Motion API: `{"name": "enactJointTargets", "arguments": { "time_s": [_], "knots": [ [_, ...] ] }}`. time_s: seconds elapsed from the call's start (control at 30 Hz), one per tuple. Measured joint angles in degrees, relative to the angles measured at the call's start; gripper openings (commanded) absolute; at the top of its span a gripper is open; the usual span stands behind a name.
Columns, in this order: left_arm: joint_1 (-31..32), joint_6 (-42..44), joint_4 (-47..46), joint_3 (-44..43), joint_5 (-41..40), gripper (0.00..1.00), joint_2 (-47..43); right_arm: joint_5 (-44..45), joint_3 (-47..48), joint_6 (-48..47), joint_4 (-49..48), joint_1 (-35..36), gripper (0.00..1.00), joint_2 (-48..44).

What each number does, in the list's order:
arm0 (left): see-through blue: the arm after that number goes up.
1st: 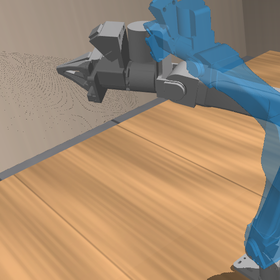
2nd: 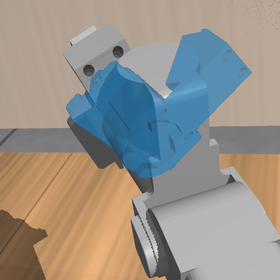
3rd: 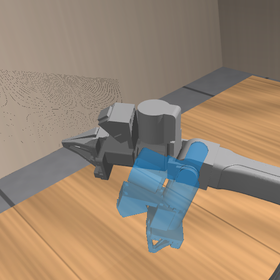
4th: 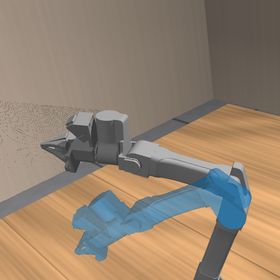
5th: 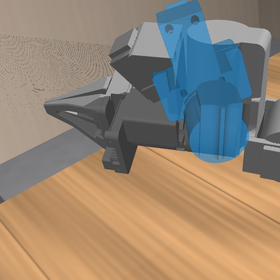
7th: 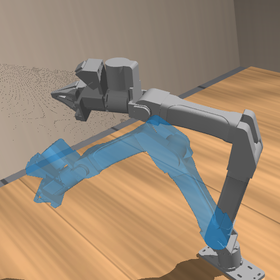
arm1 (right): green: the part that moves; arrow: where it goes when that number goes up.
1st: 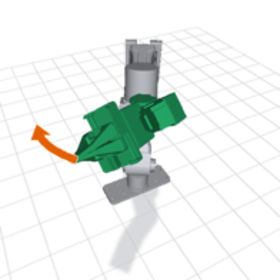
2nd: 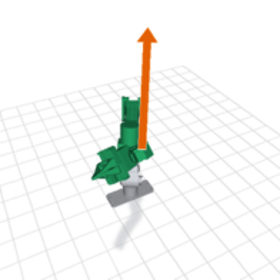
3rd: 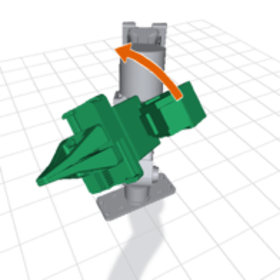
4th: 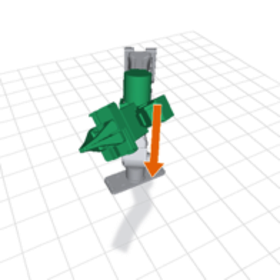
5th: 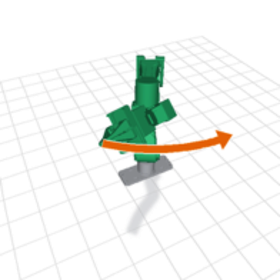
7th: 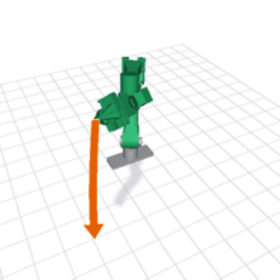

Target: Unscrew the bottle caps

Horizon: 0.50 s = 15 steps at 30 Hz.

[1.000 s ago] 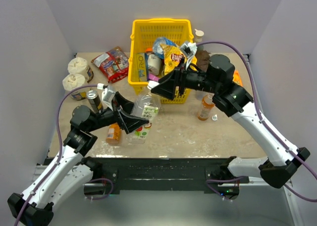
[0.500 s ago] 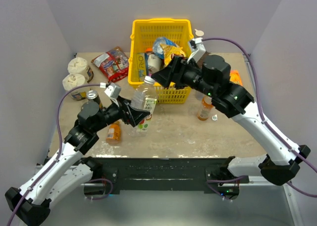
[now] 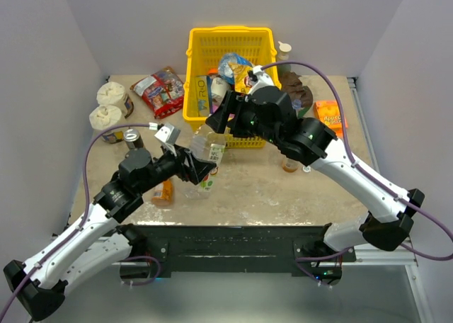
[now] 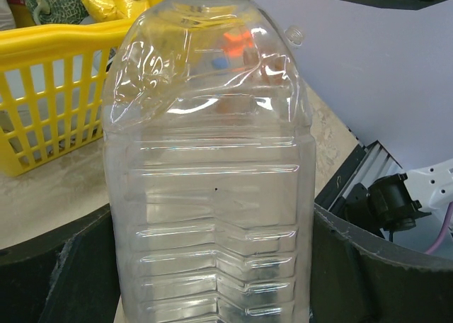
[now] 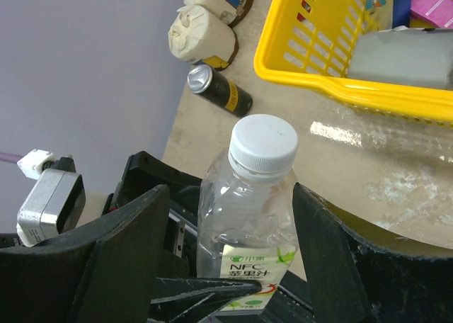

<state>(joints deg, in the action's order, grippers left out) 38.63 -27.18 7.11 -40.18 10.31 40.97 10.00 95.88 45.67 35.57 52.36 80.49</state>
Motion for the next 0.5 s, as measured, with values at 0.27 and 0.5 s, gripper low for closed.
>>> {"name": "enactJointTargets", "arguments": {
  "time_s": [0.27, 0.5],
  "knots": [
    [0.8, 0.2, 0.3, 0.0, -0.4, 0.26, 0.0, 1.7, 0.0, 0.4, -0.1, 0.5, 0.72, 0.0],
    [1.4, 0.6, 0.2, 0.0, -0.3, 0.26, -0.2, 2.4, 0.9, 0.4, -0.1, 0.5, 0.72, 1.0]
  ]
}}
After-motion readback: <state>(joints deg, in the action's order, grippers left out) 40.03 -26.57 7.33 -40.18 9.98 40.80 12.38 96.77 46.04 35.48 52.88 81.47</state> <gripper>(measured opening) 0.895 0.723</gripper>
